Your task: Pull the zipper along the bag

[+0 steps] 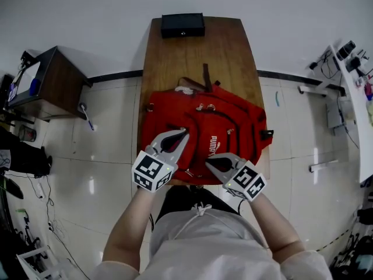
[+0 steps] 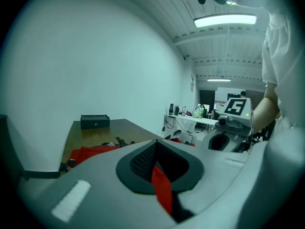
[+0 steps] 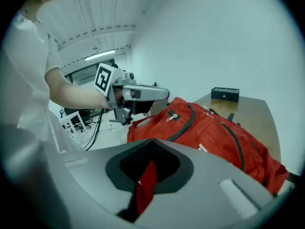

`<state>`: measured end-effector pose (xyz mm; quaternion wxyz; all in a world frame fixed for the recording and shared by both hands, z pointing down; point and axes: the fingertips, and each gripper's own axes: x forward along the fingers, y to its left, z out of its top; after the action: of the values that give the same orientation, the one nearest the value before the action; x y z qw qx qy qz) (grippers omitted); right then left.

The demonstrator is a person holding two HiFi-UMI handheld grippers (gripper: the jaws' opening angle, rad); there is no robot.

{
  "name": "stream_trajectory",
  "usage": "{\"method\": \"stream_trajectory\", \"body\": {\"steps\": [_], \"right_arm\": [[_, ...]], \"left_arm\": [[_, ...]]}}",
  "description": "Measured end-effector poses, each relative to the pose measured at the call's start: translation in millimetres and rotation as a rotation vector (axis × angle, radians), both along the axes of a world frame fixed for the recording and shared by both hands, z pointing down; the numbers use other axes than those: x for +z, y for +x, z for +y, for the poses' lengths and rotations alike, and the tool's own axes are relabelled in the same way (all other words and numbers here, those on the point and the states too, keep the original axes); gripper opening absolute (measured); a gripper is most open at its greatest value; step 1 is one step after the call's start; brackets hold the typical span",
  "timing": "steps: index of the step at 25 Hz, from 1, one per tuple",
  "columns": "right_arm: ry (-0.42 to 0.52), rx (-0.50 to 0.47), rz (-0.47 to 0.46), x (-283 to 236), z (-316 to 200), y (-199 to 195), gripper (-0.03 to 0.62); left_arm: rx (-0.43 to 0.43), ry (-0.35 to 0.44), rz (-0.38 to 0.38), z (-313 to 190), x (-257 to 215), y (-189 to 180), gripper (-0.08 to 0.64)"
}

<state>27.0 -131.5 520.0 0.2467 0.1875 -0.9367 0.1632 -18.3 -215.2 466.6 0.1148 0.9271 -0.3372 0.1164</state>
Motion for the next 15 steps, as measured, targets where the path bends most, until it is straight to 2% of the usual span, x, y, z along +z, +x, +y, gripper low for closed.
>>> {"method": "stream_trajectory", "body": {"steps": [4, 7, 11, 15], "right_arm": [[0.112, 0.049, -0.060, -30, -5, 10, 0.006], [0.204, 0.069, -0.089, -44, 1, 15, 0.006], [0.267, 0.121, -0.145, -61, 16, 14, 0.006], [0.308, 0.150, -0.148, -72, 41, 8, 0.006]], "left_arm": [[-0.048, 0.017, 0.024, 26, -15, -18, 0.006], [-0.087, 0.038, 0.076, 47, -33, -24, 0.006], [-0.117, 0.049, 0.162, 84, -46, -27, 0.006], [-0.109, 0.025, 0.180, 120, -42, -27, 0.006]]}}
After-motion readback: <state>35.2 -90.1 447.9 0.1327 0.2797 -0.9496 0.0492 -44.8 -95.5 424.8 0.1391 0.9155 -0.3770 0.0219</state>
